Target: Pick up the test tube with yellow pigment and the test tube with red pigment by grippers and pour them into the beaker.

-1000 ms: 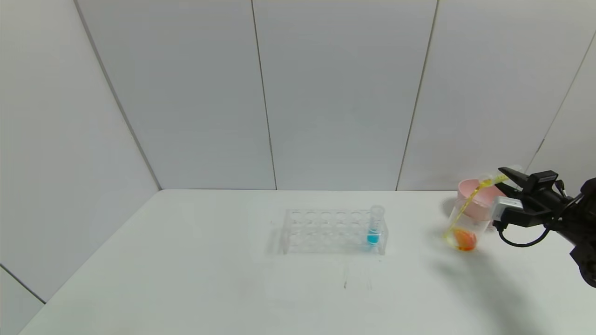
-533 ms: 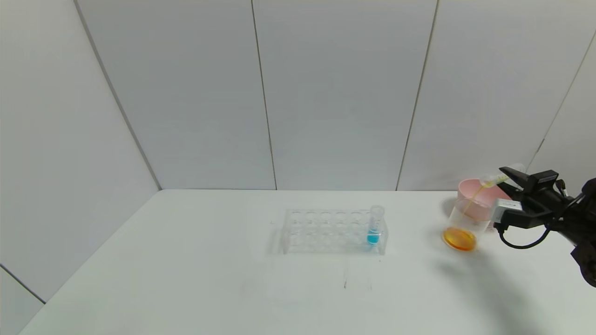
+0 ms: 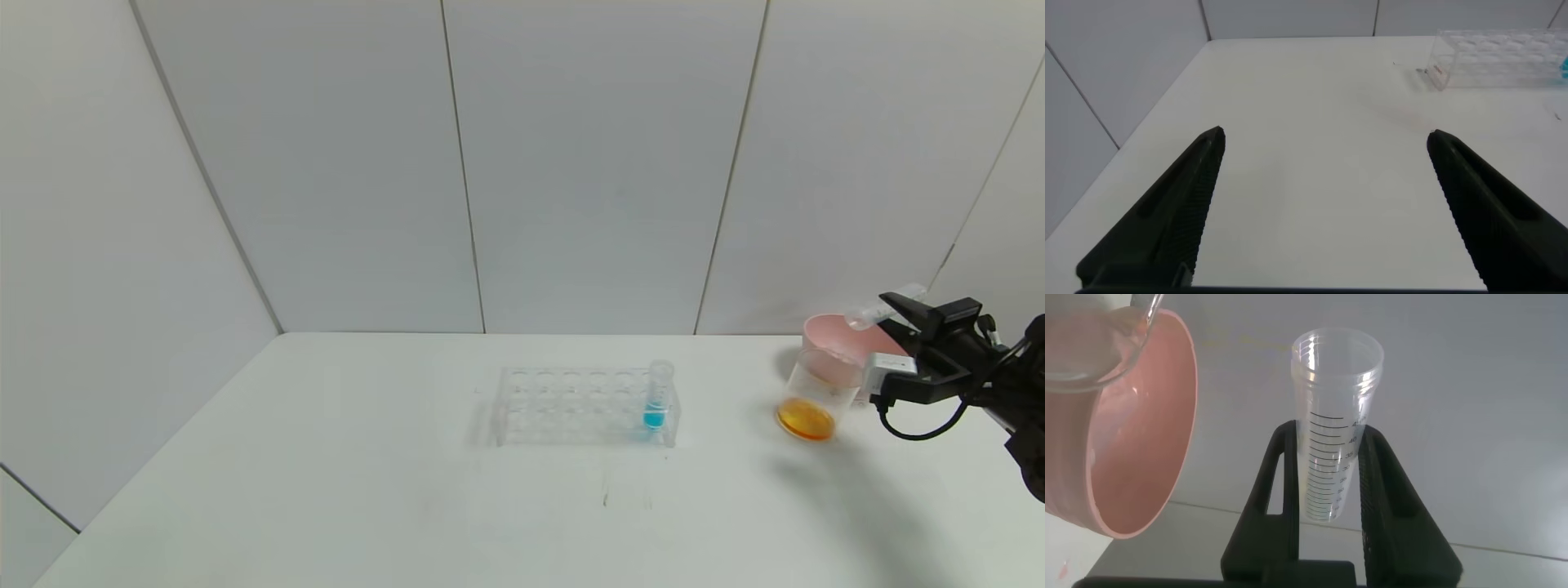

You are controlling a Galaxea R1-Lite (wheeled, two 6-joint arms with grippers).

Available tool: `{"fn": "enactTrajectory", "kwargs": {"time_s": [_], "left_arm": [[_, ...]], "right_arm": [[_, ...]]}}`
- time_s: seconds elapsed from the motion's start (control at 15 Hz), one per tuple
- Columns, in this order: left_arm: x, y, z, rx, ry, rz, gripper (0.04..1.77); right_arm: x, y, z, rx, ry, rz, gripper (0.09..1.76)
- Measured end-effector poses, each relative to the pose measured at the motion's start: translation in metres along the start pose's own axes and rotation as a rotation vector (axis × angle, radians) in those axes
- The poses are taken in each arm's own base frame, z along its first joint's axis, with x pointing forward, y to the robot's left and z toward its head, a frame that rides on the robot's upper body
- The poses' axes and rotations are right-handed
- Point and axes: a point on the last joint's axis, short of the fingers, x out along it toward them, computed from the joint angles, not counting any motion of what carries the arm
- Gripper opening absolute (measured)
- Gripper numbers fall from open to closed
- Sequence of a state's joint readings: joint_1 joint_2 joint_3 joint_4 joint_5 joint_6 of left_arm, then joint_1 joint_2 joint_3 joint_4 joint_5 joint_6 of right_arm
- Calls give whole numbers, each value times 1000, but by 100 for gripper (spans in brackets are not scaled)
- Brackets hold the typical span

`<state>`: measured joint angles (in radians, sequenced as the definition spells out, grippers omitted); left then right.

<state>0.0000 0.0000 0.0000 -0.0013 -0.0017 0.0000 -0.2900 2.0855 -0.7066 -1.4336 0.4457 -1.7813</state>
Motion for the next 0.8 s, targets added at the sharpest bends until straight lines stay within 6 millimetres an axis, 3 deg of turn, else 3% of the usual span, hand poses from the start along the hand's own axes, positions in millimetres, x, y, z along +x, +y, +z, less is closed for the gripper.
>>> {"fn": "enactTrajectory", "kwargs": {"time_s": [0.2,0.33,0.53,0.8], "left_arm": [[0,0,0,0,0,0,176],[0,0,0,0,0,0,176],[0,0,0,0,0,0,176],[0,0,0,0,0,0,176]], "right_arm": [[0,-1,1,7,0,-2,49],[3,-4,2,100,1,-3,49],[13,-11,4,453,65,8,49],[26,-17,4,1063,151,-4,49]]}}
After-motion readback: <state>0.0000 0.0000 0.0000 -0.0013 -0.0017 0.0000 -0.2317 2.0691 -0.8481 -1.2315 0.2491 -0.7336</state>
